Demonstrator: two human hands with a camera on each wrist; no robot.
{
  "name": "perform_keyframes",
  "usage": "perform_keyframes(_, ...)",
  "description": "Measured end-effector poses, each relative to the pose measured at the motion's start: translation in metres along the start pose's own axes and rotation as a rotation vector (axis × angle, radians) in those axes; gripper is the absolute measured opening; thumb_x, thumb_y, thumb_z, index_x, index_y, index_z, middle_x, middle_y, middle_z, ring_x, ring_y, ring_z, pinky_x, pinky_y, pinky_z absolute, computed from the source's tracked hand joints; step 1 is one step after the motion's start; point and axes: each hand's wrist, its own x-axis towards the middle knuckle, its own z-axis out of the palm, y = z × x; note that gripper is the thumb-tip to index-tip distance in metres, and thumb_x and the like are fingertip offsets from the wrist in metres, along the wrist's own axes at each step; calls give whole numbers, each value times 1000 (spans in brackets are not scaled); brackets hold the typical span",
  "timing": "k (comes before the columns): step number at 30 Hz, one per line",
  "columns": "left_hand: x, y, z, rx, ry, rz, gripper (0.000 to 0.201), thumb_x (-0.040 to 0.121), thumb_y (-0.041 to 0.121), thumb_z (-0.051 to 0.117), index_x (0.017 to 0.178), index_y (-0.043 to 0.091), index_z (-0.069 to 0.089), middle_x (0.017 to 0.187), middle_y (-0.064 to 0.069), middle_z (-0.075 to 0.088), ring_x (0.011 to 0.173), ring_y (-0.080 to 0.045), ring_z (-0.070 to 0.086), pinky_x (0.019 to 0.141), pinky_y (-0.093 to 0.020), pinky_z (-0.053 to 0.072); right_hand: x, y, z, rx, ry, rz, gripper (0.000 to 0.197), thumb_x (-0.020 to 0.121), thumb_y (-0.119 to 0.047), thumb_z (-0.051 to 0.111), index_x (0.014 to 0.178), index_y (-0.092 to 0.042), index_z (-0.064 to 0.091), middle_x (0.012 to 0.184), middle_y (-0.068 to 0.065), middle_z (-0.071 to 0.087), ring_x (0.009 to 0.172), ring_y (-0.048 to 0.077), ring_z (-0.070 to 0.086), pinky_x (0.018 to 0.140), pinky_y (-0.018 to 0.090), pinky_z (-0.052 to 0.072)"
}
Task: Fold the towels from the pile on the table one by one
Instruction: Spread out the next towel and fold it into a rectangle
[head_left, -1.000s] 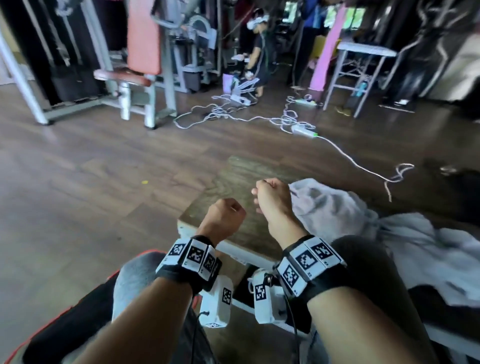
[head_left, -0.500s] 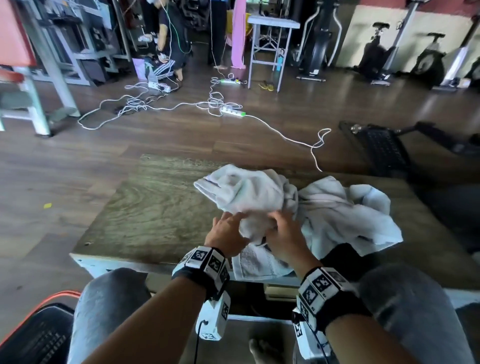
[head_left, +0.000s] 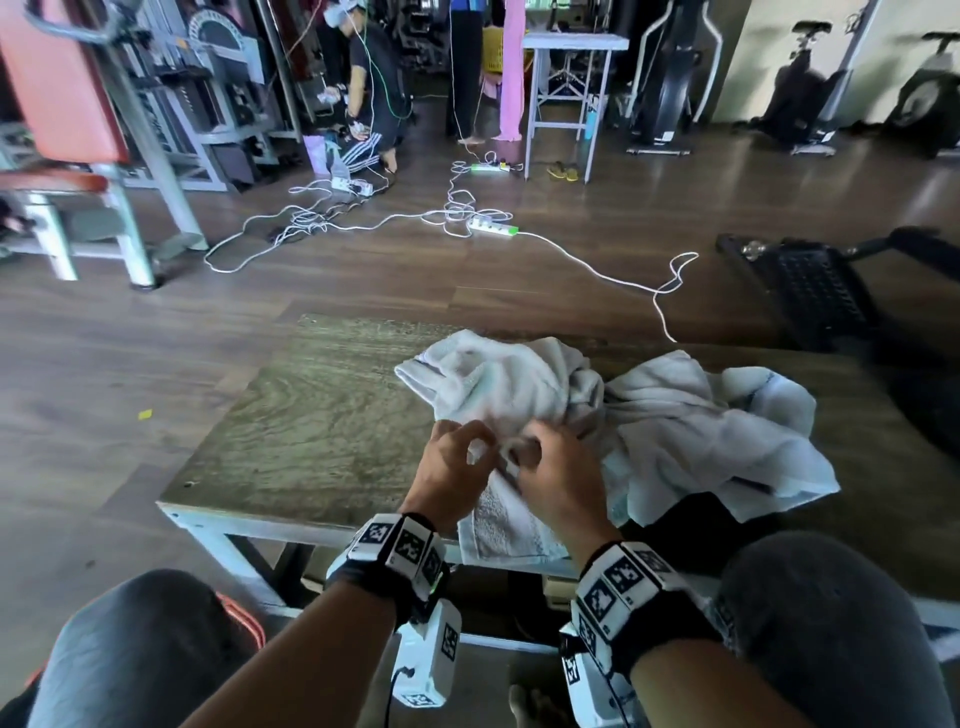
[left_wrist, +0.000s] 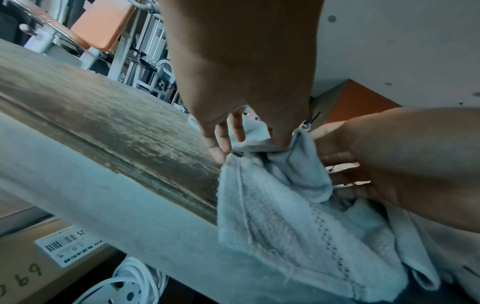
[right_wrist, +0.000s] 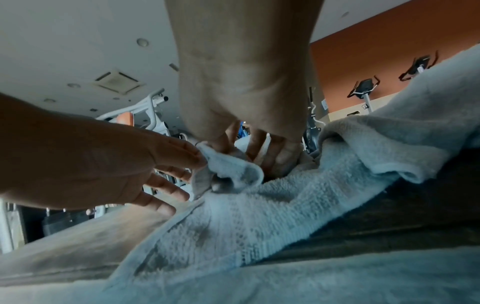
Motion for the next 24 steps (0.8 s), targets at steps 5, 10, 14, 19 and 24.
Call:
perform_keyframes(5, -11, 7, -3, 3, -15, -35, 43, 83, 16, 71, 123, 20, 57, 103, -6, 48, 98, -25, 52, 87, -29, 47, 6, -16, -17, 411, 106, 69, 12, 99, -18, 48, 98, -23, 59, 75, -8, 62, 73, 19, 63, 61, 32, 48)
perform_keyframes(10, -24, 10, -8, -13, -54, -91, 38, 84, 17, 68, 121, 17, 55, 98, -6, 53, 100, -24, 46, 82, -27, 42, 2, -23, -26, 397, -66, 50, 12, 101, -23, 46, 104, -20, 57, 81, -8, 60, 73, 12, 57, 63, 26, 40)
perform_keyframes(14, -28, 9, -10, 36, -91, -115, 38, 84, 17, 64, 121, 15, 53, 97, -11, 60, 96, -27, 48, 78, -30, 39, -5, -13, -17, 398, -156, 66, 12, 102, -24, 47, 103, -17, 58, 86, -4, 63, 80, 16, 60, 65, 28, 43)
perform_keyframes(19, -32, 6, -7, 58, -91, -123, 41, 78, 24, 60, 119, 21, 52, 94, -7, 63, 93, -30, 57, 82, -47, 53, -8, -5, -13, 394, -178, 68, 15, 101, -24, 49, 105, -14, 59, 91, 1, 65, 87, 22, 61, 72, 31, 46)
perform_keyframes(24, -36, 9, -1, 90, -89, -157, 48, 82, 21, 63, 128, 20, 49, 107, -12, 63, 107, -29, 51, 89, -40, 49, -8, -3, -12, 378, -181, 75, 15, 101, -26, 47, 104, -16, 58, 88, -1, 63, 83, 22, 61, 68, 30, 44)
